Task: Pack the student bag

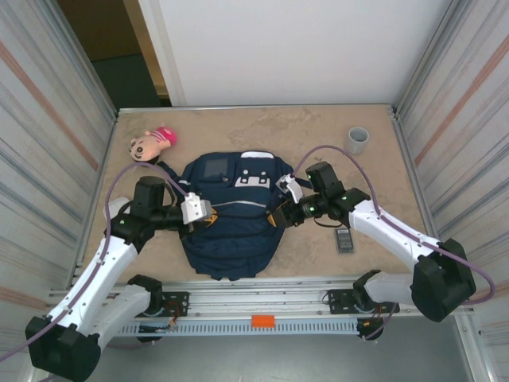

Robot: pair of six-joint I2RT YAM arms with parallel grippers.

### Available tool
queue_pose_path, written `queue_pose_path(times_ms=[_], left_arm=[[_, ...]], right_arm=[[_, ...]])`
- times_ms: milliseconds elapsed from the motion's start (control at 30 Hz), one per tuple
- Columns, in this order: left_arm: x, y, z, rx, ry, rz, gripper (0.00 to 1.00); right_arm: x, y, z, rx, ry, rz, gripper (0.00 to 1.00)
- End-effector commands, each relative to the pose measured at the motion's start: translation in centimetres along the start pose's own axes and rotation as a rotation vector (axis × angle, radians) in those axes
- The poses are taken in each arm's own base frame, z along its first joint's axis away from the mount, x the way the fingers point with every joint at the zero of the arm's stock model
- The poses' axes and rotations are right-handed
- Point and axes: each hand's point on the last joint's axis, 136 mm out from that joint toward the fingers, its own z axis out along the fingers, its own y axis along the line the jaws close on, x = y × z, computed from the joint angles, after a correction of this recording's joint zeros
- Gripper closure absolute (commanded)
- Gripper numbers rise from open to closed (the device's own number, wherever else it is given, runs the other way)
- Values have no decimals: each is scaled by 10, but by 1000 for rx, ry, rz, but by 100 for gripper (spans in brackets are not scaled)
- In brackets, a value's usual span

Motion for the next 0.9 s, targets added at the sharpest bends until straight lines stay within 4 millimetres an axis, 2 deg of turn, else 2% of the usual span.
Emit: queue_pose_path(times_ms=[0,100,233,367,633,867], left_arm=[[-27,5,-7,-18,-105,59,100],[-25,11,-6,-43,-94,42,100],[-20,21,-6,-86,-54,11,100],[-19,30,-8,-135,-34,-13,100],[-26,33,-6,-178,-3,-29,100],[-46,16,14,-131,-20,-5,100]], right_arm=[[3,9,-1,-24,-2,-13,74],[2,12,-4,-25,-9,-15,84],[-3,17,-15,7,-49,-19,92],[-7,32,-23,33,-84,-49,99],[-11,54,-16,110,-72,-78,100],[-30,73,7,114,-59,-49,100]])
